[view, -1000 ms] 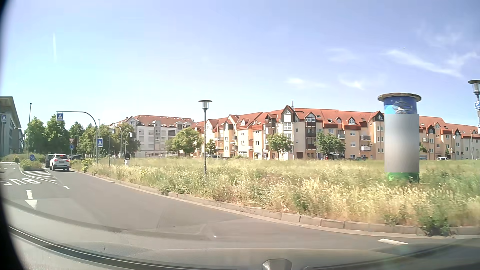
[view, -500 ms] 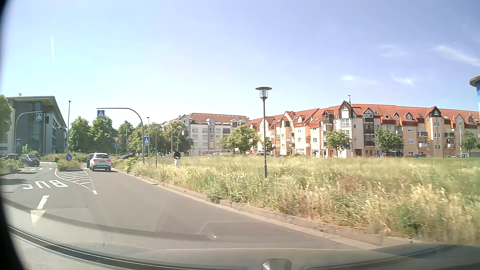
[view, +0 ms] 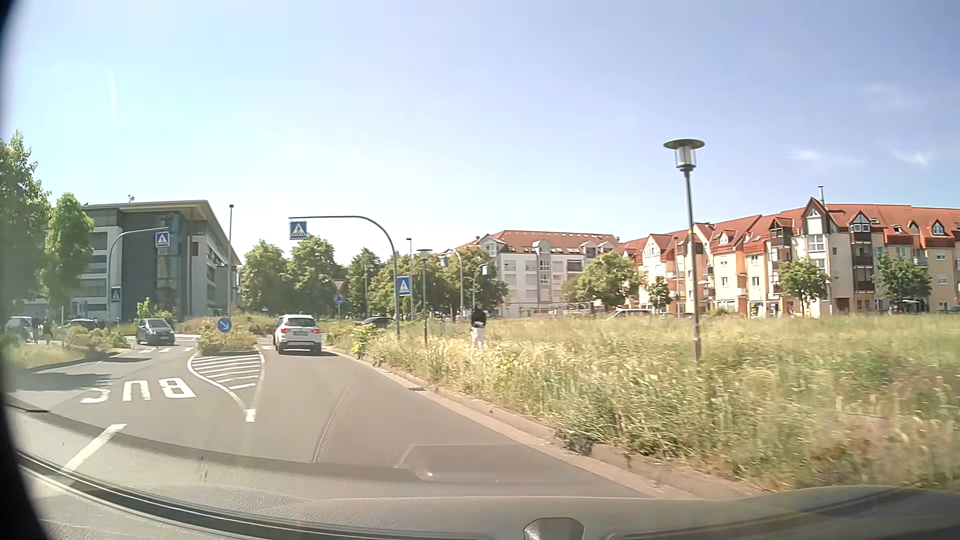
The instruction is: Follow the waypoints while adhering to traffic rules and regulations
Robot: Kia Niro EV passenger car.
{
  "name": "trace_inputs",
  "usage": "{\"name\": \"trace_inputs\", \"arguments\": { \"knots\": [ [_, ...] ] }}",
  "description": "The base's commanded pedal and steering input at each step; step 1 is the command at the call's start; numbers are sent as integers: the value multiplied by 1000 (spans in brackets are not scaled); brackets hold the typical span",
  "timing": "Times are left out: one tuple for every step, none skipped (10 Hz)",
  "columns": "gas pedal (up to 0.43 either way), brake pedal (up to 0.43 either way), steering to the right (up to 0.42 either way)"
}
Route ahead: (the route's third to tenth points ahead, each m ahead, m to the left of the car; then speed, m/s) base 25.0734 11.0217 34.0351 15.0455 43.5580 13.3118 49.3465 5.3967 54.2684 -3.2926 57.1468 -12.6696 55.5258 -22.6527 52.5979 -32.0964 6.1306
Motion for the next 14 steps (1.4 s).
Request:
{"name": "trace_inputs", "arguments": {
  "knots": [
    [319, 30, -271],
    [299, 24, -255],
    [248, 24, -237],
    [189, 24, -213],
    [138, 24, -191],
    [98, 24, -173],
    [28, 24, -150],
    [0, 30, -133],
    [0, 30, -120],
    [0, 24, -108],
    [0, 24, -97],
    [0, 30, -85],
    [0, 24, -69],
    [0, 24, -51]
  ]
}}
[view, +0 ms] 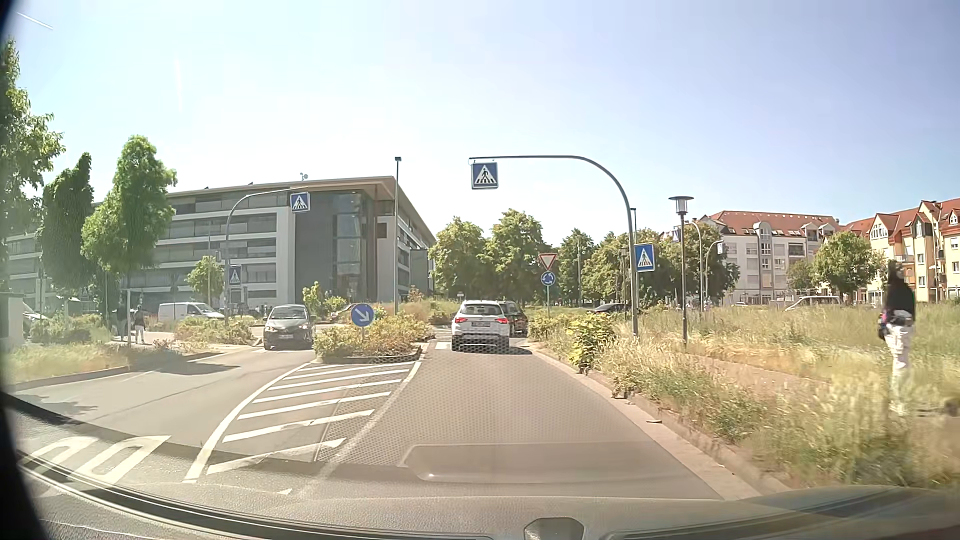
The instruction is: Follow the waypoints while adhering to traffic rules and regulations
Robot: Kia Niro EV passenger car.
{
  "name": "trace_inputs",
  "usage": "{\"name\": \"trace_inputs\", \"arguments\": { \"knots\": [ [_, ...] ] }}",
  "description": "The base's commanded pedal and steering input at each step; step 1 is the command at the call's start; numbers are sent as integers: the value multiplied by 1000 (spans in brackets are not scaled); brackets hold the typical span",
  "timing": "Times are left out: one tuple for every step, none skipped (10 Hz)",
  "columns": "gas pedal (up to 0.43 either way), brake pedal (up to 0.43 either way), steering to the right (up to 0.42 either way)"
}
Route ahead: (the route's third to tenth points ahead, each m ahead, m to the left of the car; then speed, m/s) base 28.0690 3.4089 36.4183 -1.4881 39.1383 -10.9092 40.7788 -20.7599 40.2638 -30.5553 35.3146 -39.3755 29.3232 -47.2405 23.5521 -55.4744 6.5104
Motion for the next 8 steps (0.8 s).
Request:
{"name": "trace_inputs", "arguments": {
  "knots": [
    [0, 24, -34],
    [0, 24, -23],
    [0, 24, -12],
    [0, 24, -9],
    [0, 24, -9],
    [0, 30, -8],
    [0, 24, -8],
    [0, 24, -9]
  ]
}}
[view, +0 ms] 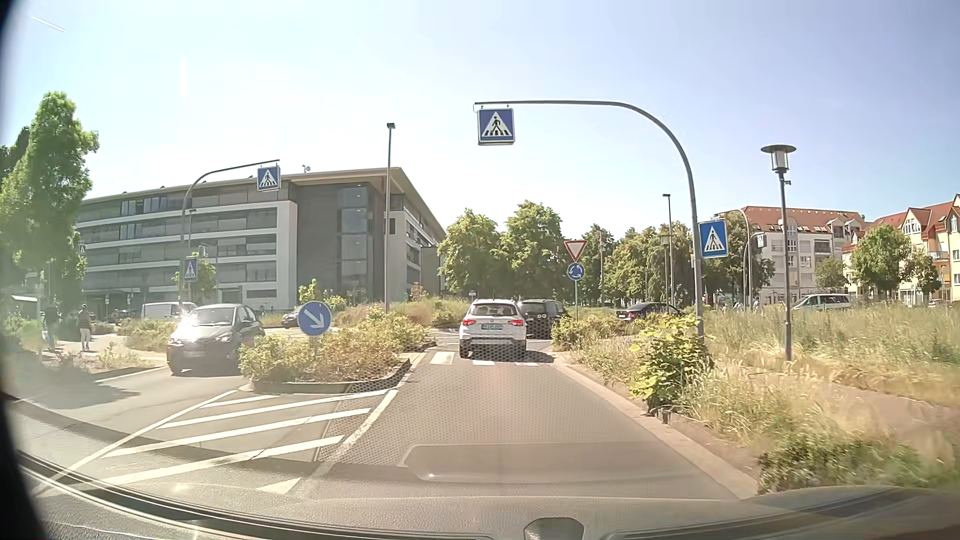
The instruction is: Follow the waypoints while adhering to traffic rules and regulations
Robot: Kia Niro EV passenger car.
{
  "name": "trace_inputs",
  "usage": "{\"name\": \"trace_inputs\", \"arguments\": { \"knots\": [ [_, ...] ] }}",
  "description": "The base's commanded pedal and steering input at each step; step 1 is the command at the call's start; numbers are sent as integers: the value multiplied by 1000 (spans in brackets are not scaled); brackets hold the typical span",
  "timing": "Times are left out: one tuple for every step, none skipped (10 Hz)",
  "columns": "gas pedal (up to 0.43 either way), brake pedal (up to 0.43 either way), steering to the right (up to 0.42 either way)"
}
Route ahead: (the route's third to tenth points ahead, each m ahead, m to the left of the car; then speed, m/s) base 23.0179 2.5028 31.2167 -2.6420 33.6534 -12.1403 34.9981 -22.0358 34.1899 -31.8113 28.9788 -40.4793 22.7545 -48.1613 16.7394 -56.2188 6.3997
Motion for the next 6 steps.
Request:
{"name": "trace_inputs", "arguments": {
  "knots": [
    [0, 24, -9],
    [0, 24, -9],
    [0, 24, -9],
    [0, 24, -18],
    [0, 55, -20],
    [0, 98, -20]
  ]
}}
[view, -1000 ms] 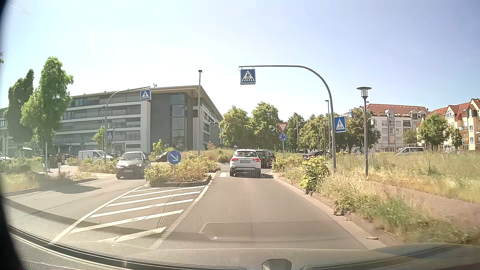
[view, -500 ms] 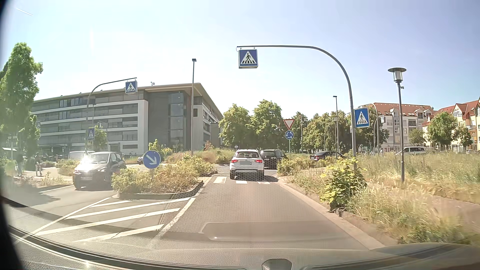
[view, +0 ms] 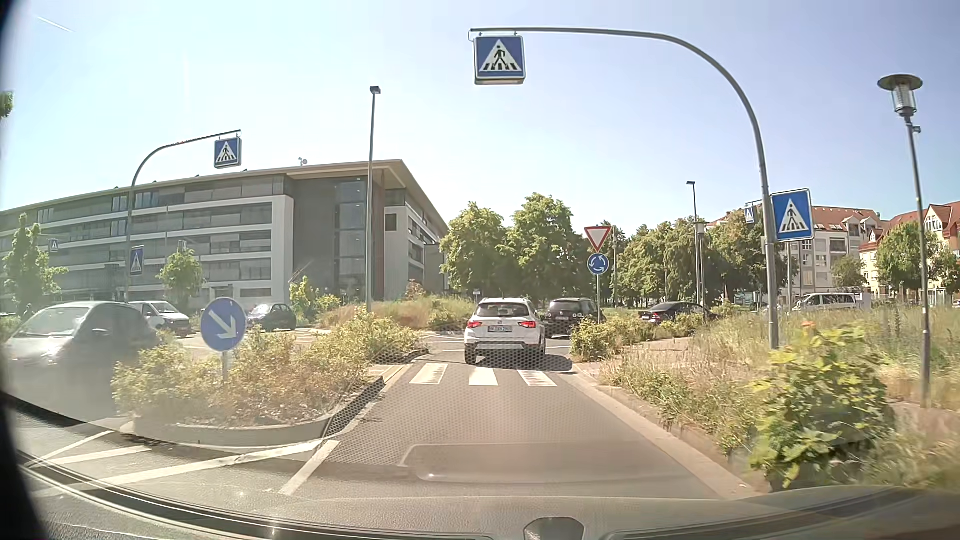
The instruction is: Follow the waypoints while adhering to traffic rules and regulations
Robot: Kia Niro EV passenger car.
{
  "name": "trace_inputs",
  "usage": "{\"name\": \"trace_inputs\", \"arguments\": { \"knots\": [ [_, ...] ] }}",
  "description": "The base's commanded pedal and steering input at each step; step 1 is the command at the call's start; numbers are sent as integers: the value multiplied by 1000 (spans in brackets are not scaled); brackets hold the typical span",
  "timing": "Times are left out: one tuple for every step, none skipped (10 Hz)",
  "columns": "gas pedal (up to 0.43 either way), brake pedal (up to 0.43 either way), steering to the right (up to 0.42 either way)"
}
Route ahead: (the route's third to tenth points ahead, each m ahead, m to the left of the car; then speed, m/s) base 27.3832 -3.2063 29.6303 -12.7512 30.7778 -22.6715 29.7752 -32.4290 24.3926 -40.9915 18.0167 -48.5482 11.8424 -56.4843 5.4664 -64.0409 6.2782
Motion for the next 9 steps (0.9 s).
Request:
{"name": "trace_inputs", "arguments": {
  "knots": [
    [0, 195, -19],
    [0, 226, -18],
    [0, 256, -16],
    [0, 268, -16],
    [0, 274, -16],
    [0, 280, -16],
    [0, 280, -16],
    [0, 280, -16],
    [0, 280, -16]
  ]
}}
